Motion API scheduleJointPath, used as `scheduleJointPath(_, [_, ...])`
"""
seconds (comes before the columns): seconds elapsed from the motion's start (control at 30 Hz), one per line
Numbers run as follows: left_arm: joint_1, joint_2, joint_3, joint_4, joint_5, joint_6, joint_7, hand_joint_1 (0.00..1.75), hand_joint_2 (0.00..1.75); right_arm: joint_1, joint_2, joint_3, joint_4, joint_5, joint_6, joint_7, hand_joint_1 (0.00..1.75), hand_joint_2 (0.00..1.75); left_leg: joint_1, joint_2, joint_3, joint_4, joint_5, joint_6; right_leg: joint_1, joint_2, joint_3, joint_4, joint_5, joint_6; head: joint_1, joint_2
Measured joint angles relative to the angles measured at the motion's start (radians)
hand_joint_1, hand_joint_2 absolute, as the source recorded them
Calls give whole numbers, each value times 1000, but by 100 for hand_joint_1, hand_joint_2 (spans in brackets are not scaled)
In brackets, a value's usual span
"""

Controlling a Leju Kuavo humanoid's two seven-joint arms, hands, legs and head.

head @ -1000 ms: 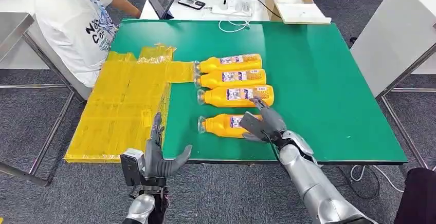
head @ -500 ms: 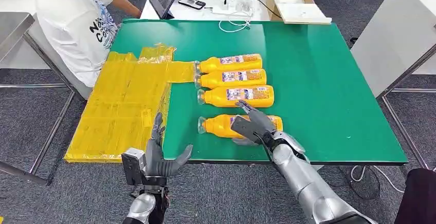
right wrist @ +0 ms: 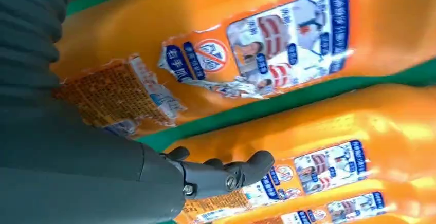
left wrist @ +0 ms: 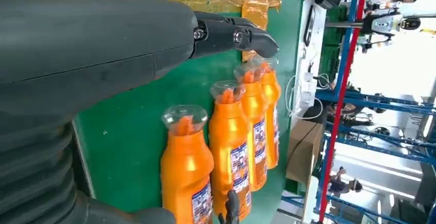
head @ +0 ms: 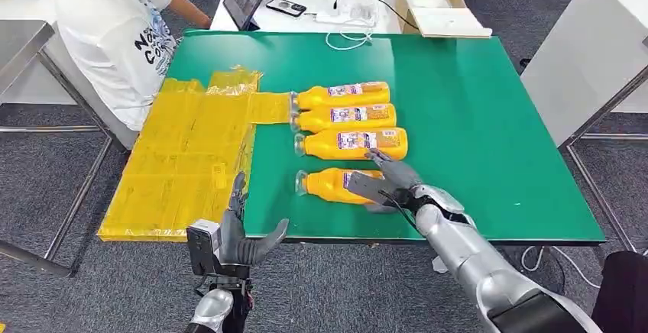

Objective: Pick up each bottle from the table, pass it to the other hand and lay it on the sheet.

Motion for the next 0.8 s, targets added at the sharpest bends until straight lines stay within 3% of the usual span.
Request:
scheduleJointPath(0.17, [0,0,0,1,0,-3,4,0,175,-5,-4,25,7,2,6,14,0,175,0,0,0,0,0,0,0,0,0,0,0,0,0,0])
scheduleJointPath(0.2, [0,0,0,1,0,-3,4,0,175,-6,-4,29,9,2,6,15,7,175,0,0,0,0,0,0,0,0,0,0,0,0,0,0])
scheduleJointPath(0.23, [0,0,0,1,0,-3,5,0,175,-8,-3,34,12,2,6,15,45,175,0,0,1,0,0,0,0,0,0,0,0,0,0,0])
scheduleJointPath(0.27, [0,0,0,2,0,-3,5,0,175,-10,-3,38,15,2,6,15,115,175,0,0,1,0,0,0,0,0,1,0,0,0,0,0])
scheduleJointPath(0.3, [0,0,0,2,0,-4,5,0,175,-11,-3,41,17,2,6,15,161,175,0,0,1,0,0,0,0,0,0,0,0,0,0,0])
scheduleJointPath(0.43, [-2,0,0,8,0,-7,5,0,175,-17,0,58,31,-3,10,15,161,175,0,1,3,0,0,0,0,0,1,0,0,0,0,0])
scheduleJointPath(0.5, [-3,-1,0,11,0,-7,5,0,175,-20,3,64,38,-5,11,15,175,175,0,1,4,0,-1,0,0,0,1,0,0,0,0,0])
scheduleJointPath(0.8, [-5,-1,0,19,0,-9,5,0,175,-36,4,79,60,-16,33,6,175,175,0,1,7,0,-1,0,0,0,-1,0,-1,0,0,0])
